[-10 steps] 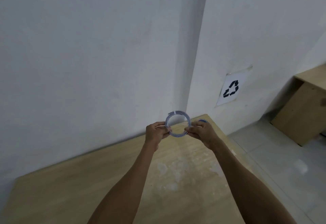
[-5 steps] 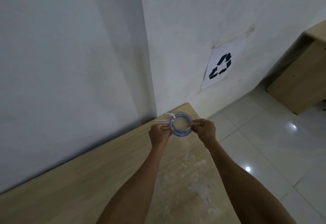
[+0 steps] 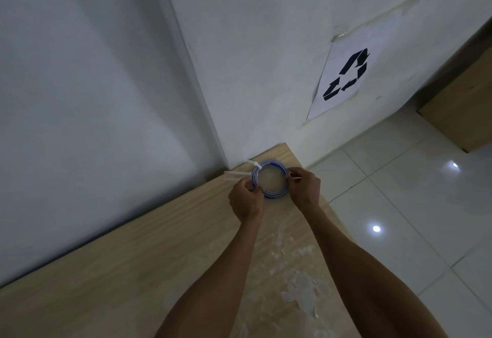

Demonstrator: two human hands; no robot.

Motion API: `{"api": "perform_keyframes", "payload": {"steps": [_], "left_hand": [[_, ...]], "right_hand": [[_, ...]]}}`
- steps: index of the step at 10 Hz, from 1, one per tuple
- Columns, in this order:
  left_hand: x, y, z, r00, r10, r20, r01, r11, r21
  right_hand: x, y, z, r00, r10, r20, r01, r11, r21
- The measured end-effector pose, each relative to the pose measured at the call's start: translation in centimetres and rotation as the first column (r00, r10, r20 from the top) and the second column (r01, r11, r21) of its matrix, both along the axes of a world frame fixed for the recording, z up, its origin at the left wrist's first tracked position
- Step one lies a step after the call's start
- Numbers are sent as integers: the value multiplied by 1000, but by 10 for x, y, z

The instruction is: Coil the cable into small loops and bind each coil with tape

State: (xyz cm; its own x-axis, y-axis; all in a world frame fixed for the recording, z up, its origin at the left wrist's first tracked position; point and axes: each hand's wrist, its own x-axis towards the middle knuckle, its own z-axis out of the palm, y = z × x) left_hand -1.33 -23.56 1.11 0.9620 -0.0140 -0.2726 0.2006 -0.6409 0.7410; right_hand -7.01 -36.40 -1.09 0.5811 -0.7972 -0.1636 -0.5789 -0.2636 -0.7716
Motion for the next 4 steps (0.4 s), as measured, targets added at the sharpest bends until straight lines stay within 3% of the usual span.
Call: {"api": "perform_keyframes", "payload": {"steps": [2,3,4], "left_hand": [[-1,4,5,997,-58,-47,56,998,-30],[1,15,8,993,-107,-51,107,994,-2],[4,32,18,988,-151,3,151,987,47]], "right_hand": [[-1,6,9,995,64,-72,-61,997,40],[-1,19,20,977,94,-190,-97,995,-5],[0,39,28,965,78,-250,-120,980,-156]]}}
